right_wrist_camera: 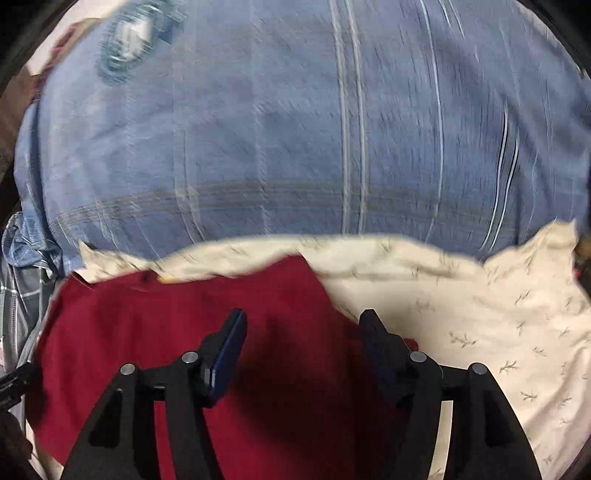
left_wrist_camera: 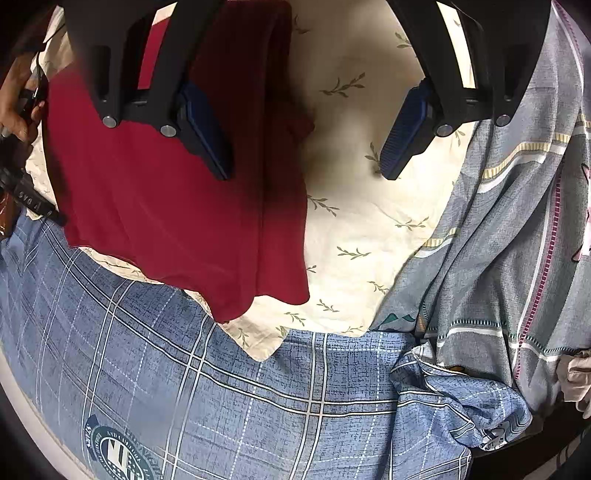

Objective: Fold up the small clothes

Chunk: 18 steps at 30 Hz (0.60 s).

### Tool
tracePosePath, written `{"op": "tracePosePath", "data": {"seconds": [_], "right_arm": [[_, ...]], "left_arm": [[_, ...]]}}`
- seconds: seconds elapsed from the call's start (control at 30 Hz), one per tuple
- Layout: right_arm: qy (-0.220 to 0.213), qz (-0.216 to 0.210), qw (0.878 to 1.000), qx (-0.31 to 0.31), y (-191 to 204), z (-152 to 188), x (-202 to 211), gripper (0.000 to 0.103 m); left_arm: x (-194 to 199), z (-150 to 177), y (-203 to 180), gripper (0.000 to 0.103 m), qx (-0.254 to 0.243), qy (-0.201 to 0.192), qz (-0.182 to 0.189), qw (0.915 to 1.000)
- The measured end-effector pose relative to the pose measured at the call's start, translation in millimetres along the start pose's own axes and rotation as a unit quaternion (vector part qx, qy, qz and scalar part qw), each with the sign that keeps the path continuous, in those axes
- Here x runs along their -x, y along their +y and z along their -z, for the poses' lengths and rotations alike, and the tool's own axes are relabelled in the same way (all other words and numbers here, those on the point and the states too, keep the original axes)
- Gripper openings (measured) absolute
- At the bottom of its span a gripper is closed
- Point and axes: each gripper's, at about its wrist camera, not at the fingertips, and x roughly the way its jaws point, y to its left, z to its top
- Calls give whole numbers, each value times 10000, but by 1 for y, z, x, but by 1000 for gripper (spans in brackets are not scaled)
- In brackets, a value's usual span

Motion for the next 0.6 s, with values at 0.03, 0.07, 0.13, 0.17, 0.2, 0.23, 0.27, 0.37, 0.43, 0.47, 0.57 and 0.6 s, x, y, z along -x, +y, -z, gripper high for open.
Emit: {"op": "tracePosePath", "data": {"seconds": [0.03, 0.07, 0.13, 0.17, 0.2, 0.23, 0.27, 0.37, 0.43, 0.47, 0.57, 0.6], "right_arm": [[187, -310, 9992, -163, -8, 2, -9, 35], [306, -459, 9979, -334, -15, 4, -13, 7], [182, -318, 9987, -360, -21, 6, -9, 7], [85, -104, 9994, -327, -25, 6, -7, 7], [150, -70, 9992, -367, -27, 7, -10, 7], [304, -140, 9984, -446, -30, 8, -16, 7], [325, -114, 9985, -421, -28, 7, -16, 11], [-2, 88, 9995, -314, -17, 4, 13, 24], [-306, 58, 9993, -195, -3, 2, 41, 44], [-387, -133, 9991, -102, 9, 2, 51, 49], [-195, -1015, 9936, 463, 62, 2, 63, 49], [-118, -1238, 9902, 639, 82, 1, 62, 49]], "left_arm": [[0, 0, -1, 82, -10, -12, -7, 10000], [0, 0, -1, 82, -20, -25, -11, 10000], [0, -1, -1, 83, -22, -26, -18, 10000], [-1, -1, -1, 83, -10, -26, -16, 10000], [-1, -2, -1, 83, -7, -26, -15, 10000], [-1, -1, -1, 84, -13, -25, -26, 10000], [-1, -2, -1, 84, -15, -22, -27, 10000], [3, -2, 1, 83, 47, -46, 25, 10000], [4, -2, 2, 83, 73, -50, 10, 10000], [3, -1, 3, 83, 91, -31, 18, 10000], [3, -1, 3, 83, 113, -14, 35, 9999], [3, 0, 3, 83, 109, -20, 27, 9999]]}}
